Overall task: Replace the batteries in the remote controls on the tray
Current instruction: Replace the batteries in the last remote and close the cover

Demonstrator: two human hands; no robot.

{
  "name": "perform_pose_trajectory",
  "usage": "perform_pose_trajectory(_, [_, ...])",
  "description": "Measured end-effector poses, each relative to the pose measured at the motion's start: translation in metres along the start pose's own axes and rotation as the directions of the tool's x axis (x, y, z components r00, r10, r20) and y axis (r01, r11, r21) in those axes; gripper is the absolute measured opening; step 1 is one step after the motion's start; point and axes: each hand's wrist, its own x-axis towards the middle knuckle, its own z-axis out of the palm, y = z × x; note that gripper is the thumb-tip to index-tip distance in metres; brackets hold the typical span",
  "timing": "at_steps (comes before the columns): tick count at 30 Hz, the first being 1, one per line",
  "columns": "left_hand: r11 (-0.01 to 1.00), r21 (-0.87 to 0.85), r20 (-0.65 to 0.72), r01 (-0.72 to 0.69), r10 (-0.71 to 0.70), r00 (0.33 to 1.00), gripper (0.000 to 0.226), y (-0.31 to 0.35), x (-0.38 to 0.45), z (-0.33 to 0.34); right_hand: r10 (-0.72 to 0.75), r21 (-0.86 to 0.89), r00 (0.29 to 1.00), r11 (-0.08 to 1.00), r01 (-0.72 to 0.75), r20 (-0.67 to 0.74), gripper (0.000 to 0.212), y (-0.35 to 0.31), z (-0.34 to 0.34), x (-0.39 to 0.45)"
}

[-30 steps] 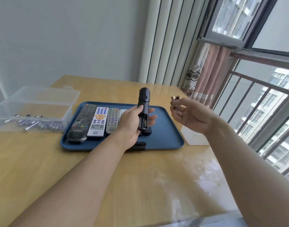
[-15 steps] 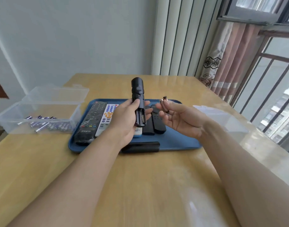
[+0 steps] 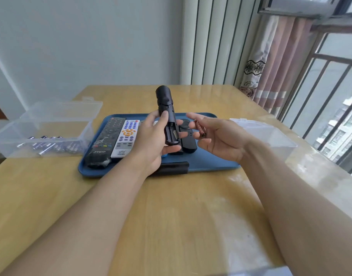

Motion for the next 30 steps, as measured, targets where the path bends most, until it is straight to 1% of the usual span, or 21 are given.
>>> perform_pose_trajectory(3, [1.000,-0.021,0.013,0.012,-0.012,1.000,0.027,0.000,-0.001,0.000,-0.034,-0.087,0.999,0.996,0.035,0.004,0.013,0.001,0.000,0.000])
perform_pose_trajectory(5, [1.000,-0.021,0.015,0.020,-0.019,1.000,0.027,0.001,-0.001,-0.001,-0.048,-0.142,0.999,0.989,0.045,-0.014,0.018,0.001,-0.002,0.001])
perform_pose_trajectory(8, [0.998,-0.030,0.044,0.052,-0.050,0.998,0.026,0.002,-0.001,-0.002,-0.072,-0.161,0.995,0.985,0.059,-0.073,0.029,0.001,-0.004,0.002])
perform_pose_trajectory(9, [0.997,-0.041,0.056,0.067,-0.065,0.996,0.026,0.002,-0.001,-0.001,-0.080,-0.167,0.993,0.984,0.065,-0.086,0.028,0.001,-0.003,0.001])
perform_pose_trajectory(12, [0.991,-0.074,0.085,0.114,-0.108,0.991,0.026,0.001,-0.001,0.000,-0.103,-0.208,0.990,0.975,0.081,-0.098,0.015,-0.001,-0.002,0.000])
perform_pose_trajectory(15, [0.985,-0.080,0.113,0.150,-0.141,0.984,0.027,0.001,-0.002,0.001,-0.136,-0.248,0.986,0.963,0.109,-0.093,0.009,-0.004,0.000,-0.001])
perform_pose_trajectory(19, [0.982,-0.075,0.136,0.174,-0.163,0.977,0.028,0.001,-0.002,0.001,-0.213,-0.386,0.973,0.908,0.163,-0.091,0.007,-0.005,0.007,-0.003])
perform_pose_trajectory(23, [0.977,-0.071,0.167,0.199,-0.185,0.968,0.028,0.001,-0.004,0.002,-0.296,-0.509,0.951,0.834,0.211,-0.091,0.011,-0.002,0.012,-0.002])
perform_pose_trajectory(25, [0.975,-0.075,0.175,0.211,-0.195,0.965,0.032,0.001,-0.005,0.003,-0.326,-0.531,0.942,0.813,0.241,-0.072,0.012,0.000,0.013,-0.001])
perform_pose_trajectory(27, [0.972,-0.080,0.181,0.221,-0.204,0.962,0.036,0.001,-0.005,0.002,-0.358,-0.537,0.931,0.800,0.268,-0.069,0.017,0.001,0.013,0.000])
perform_pose_trajectory(30, [0.968,-0.089,0.193,0.235,-0.215,0.957,0.039,0.002,-0.005,0.002,-0.377,-0.533,0.923,0.798,0.283,-0.074,0.020,0.000,0.013,0.000])
